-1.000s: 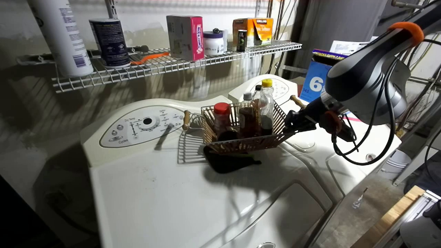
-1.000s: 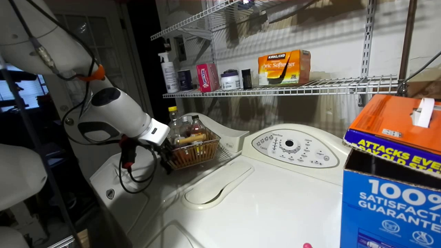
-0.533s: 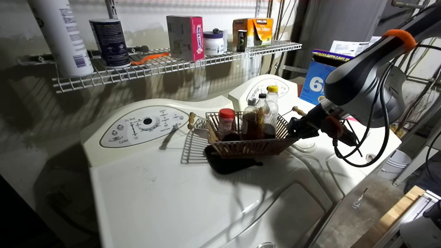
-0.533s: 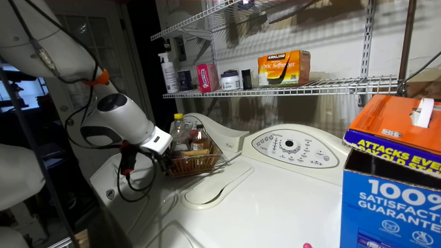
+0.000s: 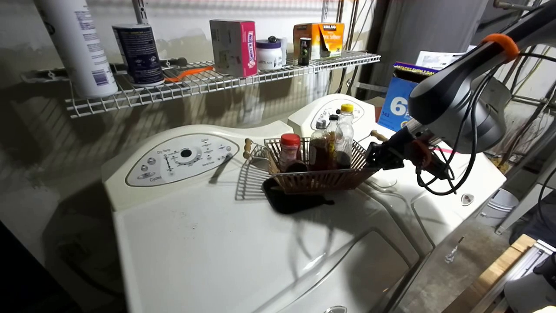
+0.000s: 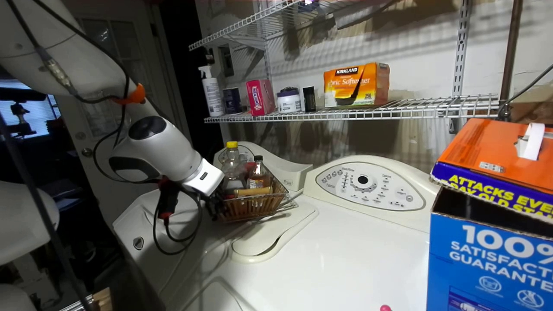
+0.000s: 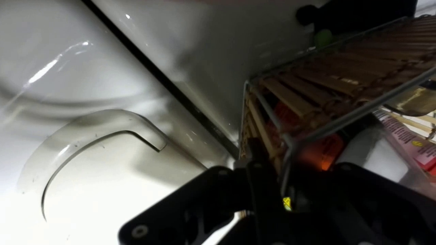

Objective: Move the basket to the washing machine on the right.

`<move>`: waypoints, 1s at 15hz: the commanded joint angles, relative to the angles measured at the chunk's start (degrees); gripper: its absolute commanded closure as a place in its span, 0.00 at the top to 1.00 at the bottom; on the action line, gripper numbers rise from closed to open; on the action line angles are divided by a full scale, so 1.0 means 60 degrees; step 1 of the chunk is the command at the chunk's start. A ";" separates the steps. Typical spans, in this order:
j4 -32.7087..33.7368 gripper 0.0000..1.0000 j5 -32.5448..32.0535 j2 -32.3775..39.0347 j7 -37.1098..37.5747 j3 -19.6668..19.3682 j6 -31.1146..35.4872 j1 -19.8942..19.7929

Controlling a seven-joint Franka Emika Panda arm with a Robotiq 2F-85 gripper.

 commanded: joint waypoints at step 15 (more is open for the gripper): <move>0.0014 0.02 -0.0177 0.1638 -0.0223 0.1033 0.1383 -0.1981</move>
